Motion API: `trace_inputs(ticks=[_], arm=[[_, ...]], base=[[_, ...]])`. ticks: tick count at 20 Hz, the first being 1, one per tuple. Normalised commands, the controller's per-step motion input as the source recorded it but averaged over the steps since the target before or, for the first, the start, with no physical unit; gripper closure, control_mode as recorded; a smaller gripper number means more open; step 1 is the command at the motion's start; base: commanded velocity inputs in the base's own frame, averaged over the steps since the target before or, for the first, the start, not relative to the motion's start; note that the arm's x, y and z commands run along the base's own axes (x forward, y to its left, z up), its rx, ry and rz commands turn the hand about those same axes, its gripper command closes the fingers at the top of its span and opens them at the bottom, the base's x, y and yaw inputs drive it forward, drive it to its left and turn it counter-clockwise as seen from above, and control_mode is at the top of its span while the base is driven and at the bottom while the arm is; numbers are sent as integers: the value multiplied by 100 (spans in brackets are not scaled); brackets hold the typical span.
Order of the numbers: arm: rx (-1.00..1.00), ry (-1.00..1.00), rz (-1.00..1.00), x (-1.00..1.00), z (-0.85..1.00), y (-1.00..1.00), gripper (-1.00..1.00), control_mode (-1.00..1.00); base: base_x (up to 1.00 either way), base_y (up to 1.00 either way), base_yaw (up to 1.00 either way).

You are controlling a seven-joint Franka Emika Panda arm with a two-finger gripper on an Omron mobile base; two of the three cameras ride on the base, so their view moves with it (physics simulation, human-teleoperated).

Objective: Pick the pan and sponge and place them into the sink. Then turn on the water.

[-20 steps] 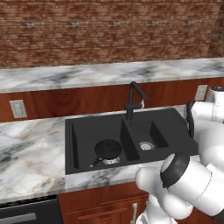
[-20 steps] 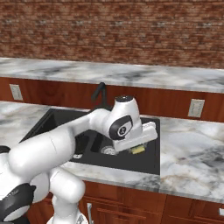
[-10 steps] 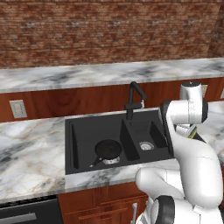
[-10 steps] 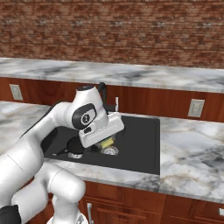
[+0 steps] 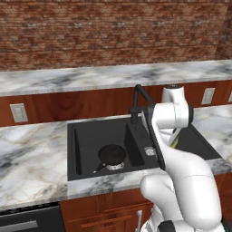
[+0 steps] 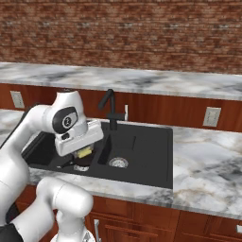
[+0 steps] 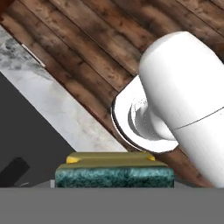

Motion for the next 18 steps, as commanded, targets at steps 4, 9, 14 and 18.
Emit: trace_inputs(ticks=[4,9,14,18], arm=[[17,0,3,-1,-6,95,100,-100],[7,0,0,17,-15,94,100,-100],[0,0,-1,46,-48,61,100,-100],[0,0,-7,60,-60,34,100,-100]], base=[[0,0,0],[0,0,0],[0,0,0],[0,0,0]])
